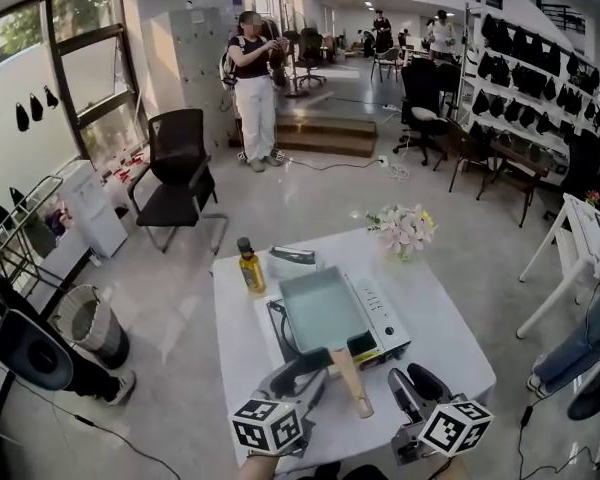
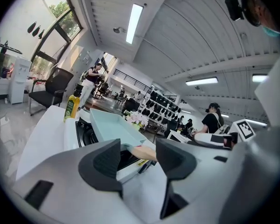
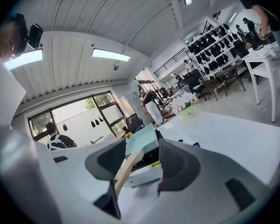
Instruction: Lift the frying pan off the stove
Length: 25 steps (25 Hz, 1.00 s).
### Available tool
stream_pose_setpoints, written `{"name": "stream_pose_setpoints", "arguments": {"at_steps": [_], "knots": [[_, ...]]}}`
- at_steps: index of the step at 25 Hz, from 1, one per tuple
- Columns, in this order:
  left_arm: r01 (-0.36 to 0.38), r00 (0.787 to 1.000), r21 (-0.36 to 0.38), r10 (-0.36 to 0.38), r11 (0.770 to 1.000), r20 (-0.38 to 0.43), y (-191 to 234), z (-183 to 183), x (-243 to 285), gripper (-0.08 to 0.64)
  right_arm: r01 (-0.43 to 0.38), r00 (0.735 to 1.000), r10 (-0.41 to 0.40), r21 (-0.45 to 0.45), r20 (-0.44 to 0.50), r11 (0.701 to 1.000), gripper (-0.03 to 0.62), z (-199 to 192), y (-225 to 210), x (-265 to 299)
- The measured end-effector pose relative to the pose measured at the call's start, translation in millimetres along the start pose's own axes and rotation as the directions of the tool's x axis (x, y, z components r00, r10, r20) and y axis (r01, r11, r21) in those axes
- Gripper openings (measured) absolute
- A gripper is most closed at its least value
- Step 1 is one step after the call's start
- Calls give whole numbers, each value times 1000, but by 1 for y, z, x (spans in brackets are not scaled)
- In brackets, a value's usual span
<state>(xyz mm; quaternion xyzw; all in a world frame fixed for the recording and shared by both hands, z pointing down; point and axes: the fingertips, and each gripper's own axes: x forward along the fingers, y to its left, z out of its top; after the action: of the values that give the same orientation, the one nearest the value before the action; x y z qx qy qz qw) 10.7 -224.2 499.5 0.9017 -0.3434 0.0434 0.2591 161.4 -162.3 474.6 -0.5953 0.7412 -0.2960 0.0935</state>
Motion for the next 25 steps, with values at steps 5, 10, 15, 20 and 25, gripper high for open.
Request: {"name": "stream_pose_setpoints", "arguments": {"at_steps": [5,10,15,20,25], "knots": [[-67,998,-17,67,998,17,9,4,4,213,-92,994,92,7,-62,996,207,3,-1,27],[-155,987,-61,157,986,34,12,3,6,213,-191,970,192,21,-147,981,207,2,-2,43],[-226,972,-113,231,968,37,10,2,10,213,-281,934,283,40,-219,959,207,-1,-2,54],[-245,965,-212,258,946,36,7,-2,9,213,-353,895,354,55,-270,934,207,-5,5,57],[-235,964,-326,264,916,45,6,-7,11,215,-403,857,404,72,-319,912,207,-14,8,57]]}}
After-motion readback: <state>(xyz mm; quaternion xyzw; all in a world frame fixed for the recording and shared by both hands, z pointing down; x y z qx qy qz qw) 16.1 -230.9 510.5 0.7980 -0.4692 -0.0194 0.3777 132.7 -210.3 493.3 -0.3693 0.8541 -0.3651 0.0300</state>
